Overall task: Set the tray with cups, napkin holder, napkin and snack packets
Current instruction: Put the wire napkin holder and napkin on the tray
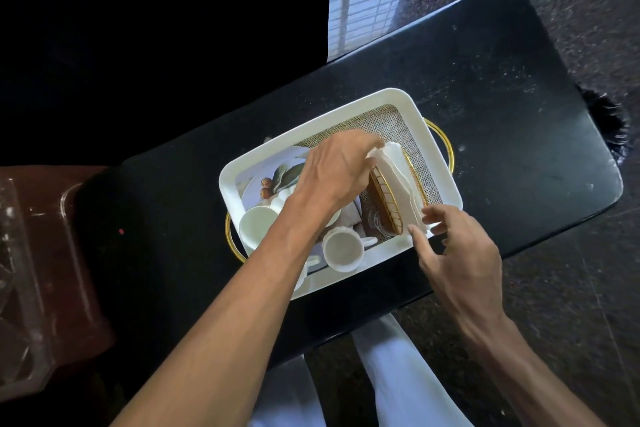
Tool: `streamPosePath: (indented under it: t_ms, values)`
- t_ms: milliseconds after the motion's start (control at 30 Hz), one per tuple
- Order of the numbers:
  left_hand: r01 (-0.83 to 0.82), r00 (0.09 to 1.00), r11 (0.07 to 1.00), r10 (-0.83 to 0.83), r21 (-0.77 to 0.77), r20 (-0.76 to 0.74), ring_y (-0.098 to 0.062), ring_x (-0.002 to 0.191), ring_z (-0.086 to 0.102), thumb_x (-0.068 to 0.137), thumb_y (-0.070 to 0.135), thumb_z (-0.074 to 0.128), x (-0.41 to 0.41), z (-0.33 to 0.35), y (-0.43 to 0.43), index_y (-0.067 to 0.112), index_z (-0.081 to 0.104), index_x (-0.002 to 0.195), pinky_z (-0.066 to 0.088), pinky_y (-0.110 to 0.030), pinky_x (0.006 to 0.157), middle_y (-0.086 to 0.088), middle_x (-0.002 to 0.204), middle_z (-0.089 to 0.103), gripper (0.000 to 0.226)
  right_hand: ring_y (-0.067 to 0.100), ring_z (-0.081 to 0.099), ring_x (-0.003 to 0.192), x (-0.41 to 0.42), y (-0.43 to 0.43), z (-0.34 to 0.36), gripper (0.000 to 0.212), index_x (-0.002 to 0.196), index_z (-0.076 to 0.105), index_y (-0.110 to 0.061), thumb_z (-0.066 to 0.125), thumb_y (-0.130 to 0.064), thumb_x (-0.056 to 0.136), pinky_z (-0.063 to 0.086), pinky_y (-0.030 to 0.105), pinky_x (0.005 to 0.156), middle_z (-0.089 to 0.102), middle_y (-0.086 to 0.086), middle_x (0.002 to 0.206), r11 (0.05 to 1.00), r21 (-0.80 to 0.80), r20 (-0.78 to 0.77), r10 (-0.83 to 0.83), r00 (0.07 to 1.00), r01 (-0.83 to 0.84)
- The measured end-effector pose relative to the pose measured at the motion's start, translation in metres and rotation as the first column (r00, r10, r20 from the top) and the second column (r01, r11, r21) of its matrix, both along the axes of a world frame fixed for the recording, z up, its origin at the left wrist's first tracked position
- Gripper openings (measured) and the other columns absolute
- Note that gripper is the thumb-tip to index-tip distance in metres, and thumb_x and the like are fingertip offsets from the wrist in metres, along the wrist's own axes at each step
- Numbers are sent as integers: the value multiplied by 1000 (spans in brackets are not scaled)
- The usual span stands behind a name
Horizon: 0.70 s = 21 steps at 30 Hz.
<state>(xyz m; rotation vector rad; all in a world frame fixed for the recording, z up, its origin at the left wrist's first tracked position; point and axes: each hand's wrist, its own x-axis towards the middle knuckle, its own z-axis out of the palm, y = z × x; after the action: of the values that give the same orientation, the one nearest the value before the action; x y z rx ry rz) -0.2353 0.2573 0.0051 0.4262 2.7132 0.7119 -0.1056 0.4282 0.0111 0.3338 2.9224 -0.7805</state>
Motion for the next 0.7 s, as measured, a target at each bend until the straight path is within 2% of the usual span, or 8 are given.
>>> streamPosePath:
  t_ms: [133, 267, 333, 400, 533, 600, 700]
  values:
    - [-139, 990, 989, 140, 58, -12, -24, 114, 67, 98, 24, 63, 29, 14, -20, 20, 65, 132, 55, -39, 85, 0, 131, 69, 35, 16, 65, 87, -6, -17, 14, 22, 106, 66, -17, 72, -26, 87, 57, 36, 71, 70, -5, 98, 998, 32, -73, 62, 995, -60]
    - [-287, 957, 956, 289, 66, -22, -27, 125, 62, 97, 24, 64, 65, 23, -58, 18, 64, 134, 55, -45, 92, -2, 141, 63, 37, 21, 59, 93, -16, -42, 23, 22, 109, 65, -12, 69, -15, 88, 51, 36, 78, 68, 2, 99, 971, -13, -154, 233, 960, -238]
    - [-334, 941, 942, 334, 22, -55, -28, 129, 59, 97, 26, 64, 83, 25, -82, 16, 64, 135, 53, -46, 97, -6, 145, 60, 39, 23, 56, 98, -21, -62, 26, 28, 113, 64, -10, 67, -6, 86, 47, 33, 85, 66, 5, 105, 936, -9, -170, 346, 923, -352]
    - [-372, 926, 928, 369, -28, -76, -31, 137, 53, 98, 28, 62, 100, 25, -107, 14, 60, 140, 48, -47, 105, -10, 150, 55, 44, 25, 54, 110, -25, -87, 26, 37, 121, 62, -7, 66, -5, 84, 44, 34, 96, 63, 7, 117, 892, 19, -137, 450, 882, -452]
    - [-427, 904, 900, 421, -89, -77, -30, 153, 31, 103, 38, 51, 131, 21, -160, 18, 48, 150, 29, -52, 122, -9, 163, 37, 51, 31, 40, 139, -23, -143, 19, 52, 139, 50, -7, 61, -24, 91, 40, 47, 111, 49, 13, 146, 791, 134, 31, 599, 800, -597]
    - [-462, 886, 881, 457, -103, -77, -27, 156, 24, 103, 41, 47, 146, 18, -189, 20, 43, 153, 23, -52, 125, -7, 166, 31, 54, 30, 22, 151, -19, -172, 15, 60, 149, 39, -11, 53, -35, 96, 31, 48, 117, 34, 11, 159, 746, 160, 129, 633, 763, -646]
    - [-526, 850, 840, 515, -135, -109, -28, 156, 24, 103, 43, 45, 172, 18, -235, 20, 43, 153, 23, -51, 125, -8, 166, 31, 55, 25, 3, 155, -11, -217, 8, 69, 157, 25, -16, 41, -51, 99, 23, 50, 120, 17, 6, 166, 690, 173, 197, 674, 712, -702]
